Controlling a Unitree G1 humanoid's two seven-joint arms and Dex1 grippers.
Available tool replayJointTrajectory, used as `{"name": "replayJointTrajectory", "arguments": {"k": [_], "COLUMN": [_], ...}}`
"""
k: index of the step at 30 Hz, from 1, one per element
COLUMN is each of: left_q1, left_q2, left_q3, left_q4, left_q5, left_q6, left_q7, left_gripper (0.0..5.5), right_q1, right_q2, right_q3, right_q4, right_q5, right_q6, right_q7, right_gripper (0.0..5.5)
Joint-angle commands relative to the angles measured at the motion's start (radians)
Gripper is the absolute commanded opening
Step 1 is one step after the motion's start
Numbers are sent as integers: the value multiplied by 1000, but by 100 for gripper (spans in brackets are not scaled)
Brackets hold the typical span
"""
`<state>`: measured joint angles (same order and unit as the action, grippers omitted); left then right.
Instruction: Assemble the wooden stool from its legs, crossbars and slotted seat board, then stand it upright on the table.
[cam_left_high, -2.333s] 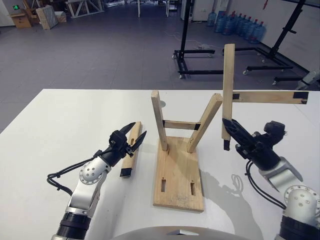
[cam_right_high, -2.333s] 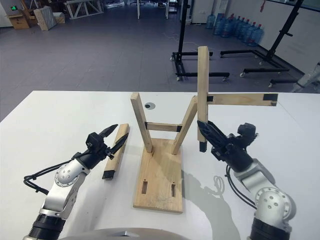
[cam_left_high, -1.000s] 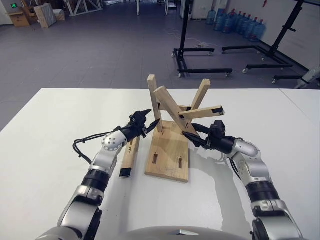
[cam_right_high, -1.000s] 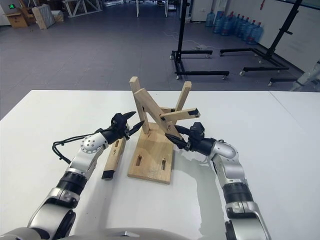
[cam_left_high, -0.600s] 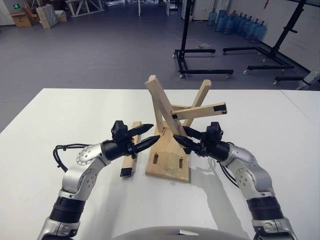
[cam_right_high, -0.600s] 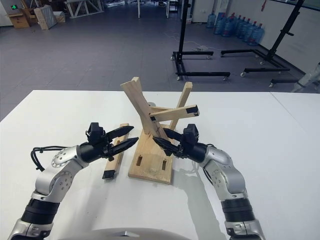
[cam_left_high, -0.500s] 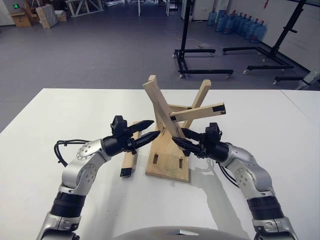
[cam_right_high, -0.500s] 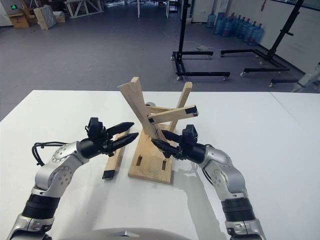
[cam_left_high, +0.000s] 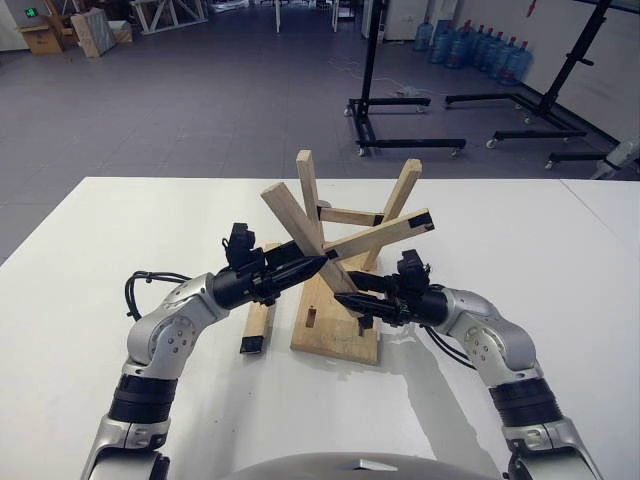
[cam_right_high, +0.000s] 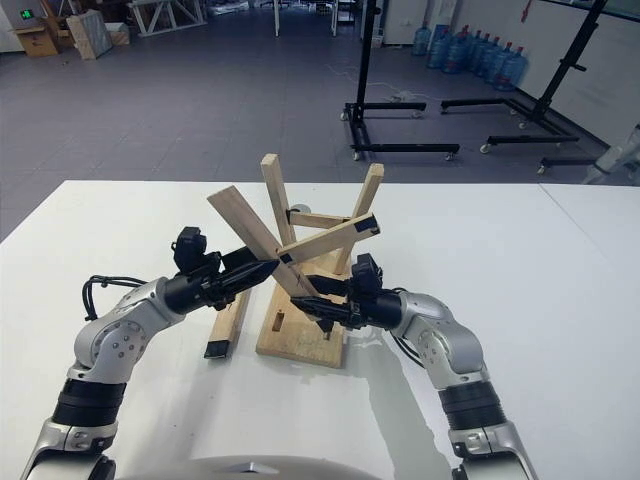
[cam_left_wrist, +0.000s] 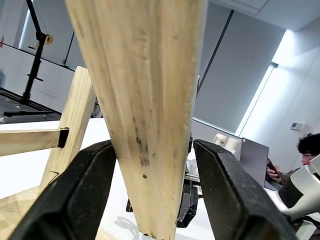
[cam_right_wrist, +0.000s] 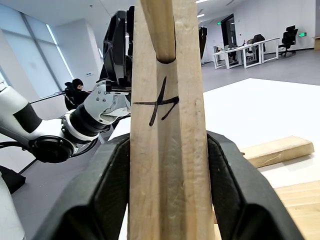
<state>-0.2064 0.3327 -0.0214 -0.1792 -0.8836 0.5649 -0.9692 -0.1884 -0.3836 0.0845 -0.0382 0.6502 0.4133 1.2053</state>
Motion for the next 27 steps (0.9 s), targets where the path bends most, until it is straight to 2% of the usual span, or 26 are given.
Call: {"name": "replayJointTrajectory", "arguments": {"k": [1, 3, 5, 16, 23, 27], "left_q1": [-12, -6, -4, -4, 4, 9], "left_q2": [-3, -8, -10, -7, -20, -32], "left_q3": [6, -3, -5, 17, 86, 85], "left_q4": [-30, -44, -51, -34, -66, -105], "left_q5": [-30, -29, -30, -35, -120, -143], "left_q6": [30, 36, 39, 44, 52, 63], "left_q7": [-10, -14, -15, -33, -51, -43], "left_gripper": [250, 220, 212, 212, 212, 212], "right_q1": [-16, -15, -14, -13, -12, -30], "right_q2": [-4, -6, -11, -17, -24, -45], "right_q3": [7, 14, 23, 29, 1, 0], "right_q4": [10, 9, 9, 0, -17, -24], "right_q5": [-7, -6, -10, -9, 37, 44], "right_q6": [4, 12, 20, 29, 57, 74], "right_q7": [9, 17, 29, 43, 43, 47], "right_gripper": [204, 204, 204, 204, 204, 204]}}
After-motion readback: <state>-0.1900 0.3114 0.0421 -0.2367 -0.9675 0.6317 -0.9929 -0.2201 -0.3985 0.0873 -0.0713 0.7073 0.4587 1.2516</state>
